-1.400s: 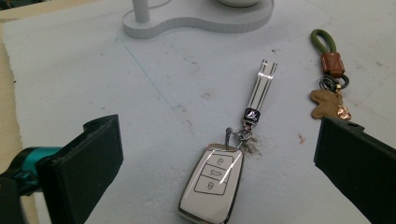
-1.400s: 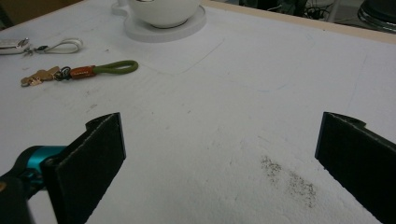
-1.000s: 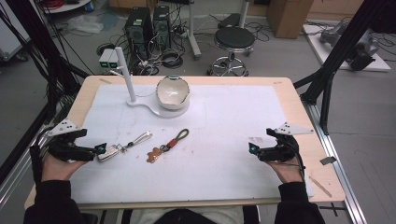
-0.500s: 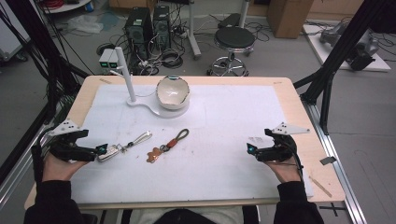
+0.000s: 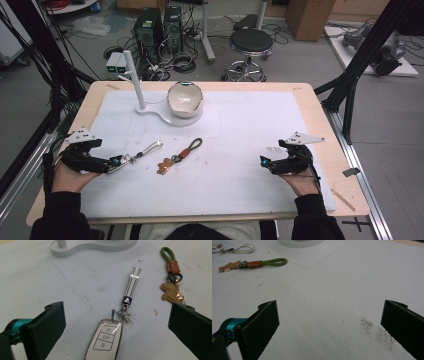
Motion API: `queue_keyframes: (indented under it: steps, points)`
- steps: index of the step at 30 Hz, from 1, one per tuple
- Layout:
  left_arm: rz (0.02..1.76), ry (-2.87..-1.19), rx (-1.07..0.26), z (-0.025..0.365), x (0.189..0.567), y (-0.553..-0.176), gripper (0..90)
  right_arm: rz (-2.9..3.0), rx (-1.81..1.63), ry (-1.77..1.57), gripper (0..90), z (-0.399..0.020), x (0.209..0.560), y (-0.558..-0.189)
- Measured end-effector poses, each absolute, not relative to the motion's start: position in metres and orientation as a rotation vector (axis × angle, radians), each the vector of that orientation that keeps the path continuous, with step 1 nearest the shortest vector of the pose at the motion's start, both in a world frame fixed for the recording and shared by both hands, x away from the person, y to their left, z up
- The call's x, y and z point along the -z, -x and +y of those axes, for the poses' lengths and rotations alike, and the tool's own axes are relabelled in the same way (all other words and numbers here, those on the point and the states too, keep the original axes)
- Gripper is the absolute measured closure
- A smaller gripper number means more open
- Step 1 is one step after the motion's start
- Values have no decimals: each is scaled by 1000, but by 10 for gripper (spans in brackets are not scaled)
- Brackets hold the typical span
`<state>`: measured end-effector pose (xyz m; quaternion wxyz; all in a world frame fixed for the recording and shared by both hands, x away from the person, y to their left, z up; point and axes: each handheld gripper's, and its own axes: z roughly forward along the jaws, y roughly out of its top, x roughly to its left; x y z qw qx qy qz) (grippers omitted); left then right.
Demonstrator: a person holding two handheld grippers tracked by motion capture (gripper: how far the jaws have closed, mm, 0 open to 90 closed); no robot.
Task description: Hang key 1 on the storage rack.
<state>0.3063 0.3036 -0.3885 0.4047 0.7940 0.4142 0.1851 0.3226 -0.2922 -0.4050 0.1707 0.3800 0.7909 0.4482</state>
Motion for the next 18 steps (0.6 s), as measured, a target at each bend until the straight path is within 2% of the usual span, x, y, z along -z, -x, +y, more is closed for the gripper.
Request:
queue_keyframes:
  steps: [18]
  points:
    - [990,-2053,-448,276,383,-311,17,2240,-1279,-1094,7,-295,405,-322]
